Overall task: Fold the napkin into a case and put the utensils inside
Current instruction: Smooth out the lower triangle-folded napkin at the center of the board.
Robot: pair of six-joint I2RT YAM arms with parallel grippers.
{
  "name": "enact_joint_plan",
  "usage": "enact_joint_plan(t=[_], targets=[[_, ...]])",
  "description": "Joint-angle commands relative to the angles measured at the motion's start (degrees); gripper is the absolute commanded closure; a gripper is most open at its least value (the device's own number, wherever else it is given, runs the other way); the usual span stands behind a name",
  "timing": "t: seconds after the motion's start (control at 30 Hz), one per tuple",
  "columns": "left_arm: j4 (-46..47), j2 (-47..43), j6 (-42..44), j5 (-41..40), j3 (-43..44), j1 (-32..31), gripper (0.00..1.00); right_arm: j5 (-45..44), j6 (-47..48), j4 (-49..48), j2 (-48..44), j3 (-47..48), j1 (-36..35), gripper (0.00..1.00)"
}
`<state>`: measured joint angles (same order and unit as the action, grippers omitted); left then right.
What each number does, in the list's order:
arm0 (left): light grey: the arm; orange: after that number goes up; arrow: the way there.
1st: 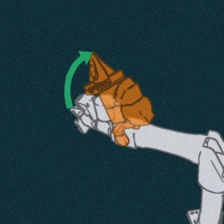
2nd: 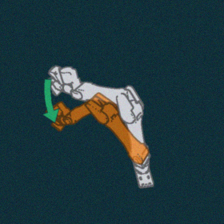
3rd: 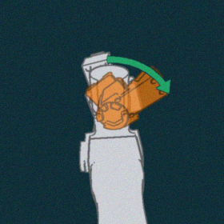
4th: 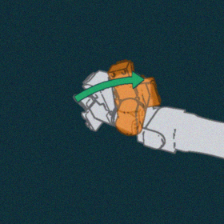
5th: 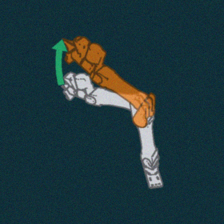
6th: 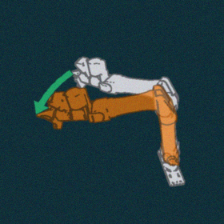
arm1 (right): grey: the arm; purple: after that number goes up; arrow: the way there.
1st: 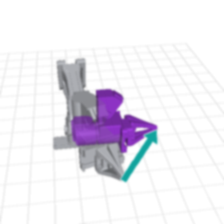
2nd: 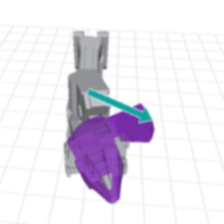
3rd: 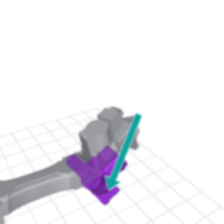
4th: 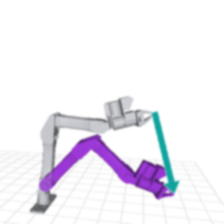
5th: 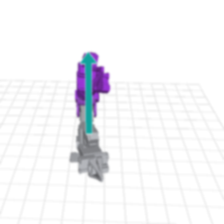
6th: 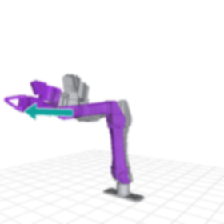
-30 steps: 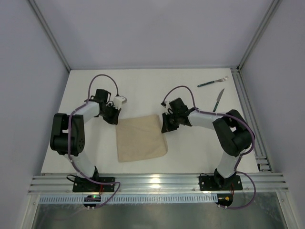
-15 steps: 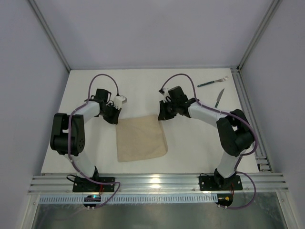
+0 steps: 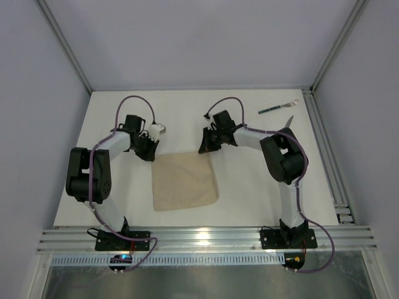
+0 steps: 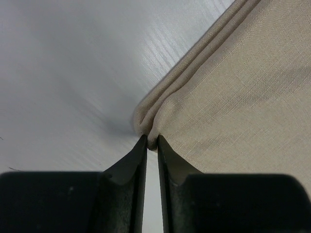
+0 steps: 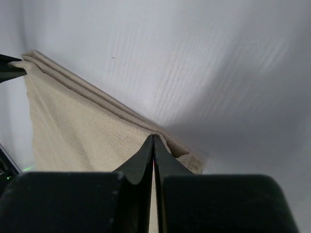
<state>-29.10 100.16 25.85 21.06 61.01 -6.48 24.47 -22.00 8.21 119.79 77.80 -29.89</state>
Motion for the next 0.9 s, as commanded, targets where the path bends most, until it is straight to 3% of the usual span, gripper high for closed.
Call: enact_joint_plan(t=[0.0,0.13,0.27,0.43,0.67,0.77,0.87], targets=[[1.94,-0.32,-0.88,-0.67,2.35,-0.11,0.84,-0.56,-3.22,-1.87,-0.17,0.69,1.5,0.96],[1.68,0.47,-1.67,-1.28,3.67,-0.11,0.77,-0.74,-5.5,-5.21,-1.22,-2.12,3.08,0.96],[0.72,-0.4,-1.76,-1.46,5.16,-0.11,0.61,0.4,-4.9,-5.83,-2.01,-1.87,3.43,0.96],[-1.22,-6.02,-1.59,-0.41,6.05,-0.11,0.54,0.07,-2.35,-3.82,-7.89,-2.56,3.44,0.91],[-9.47,-18.41,1.74,3.46,2.37,-2.04,0.5,-5.75,4.76,5.48,-24.06,-13.35,3.35,0.56],[-14.22,-23.07,6.84,-0.74,-3.16,-8.0,0.4,-5.31,6.7,9.18,-28.81,-19.59,2.73,0.48],[-16.51,-27.64,11.06,-7.16,-9.67,-18.1,0.32,-3.12,7.41,9.81,-33.47,-25.4,2.38,0.45]])
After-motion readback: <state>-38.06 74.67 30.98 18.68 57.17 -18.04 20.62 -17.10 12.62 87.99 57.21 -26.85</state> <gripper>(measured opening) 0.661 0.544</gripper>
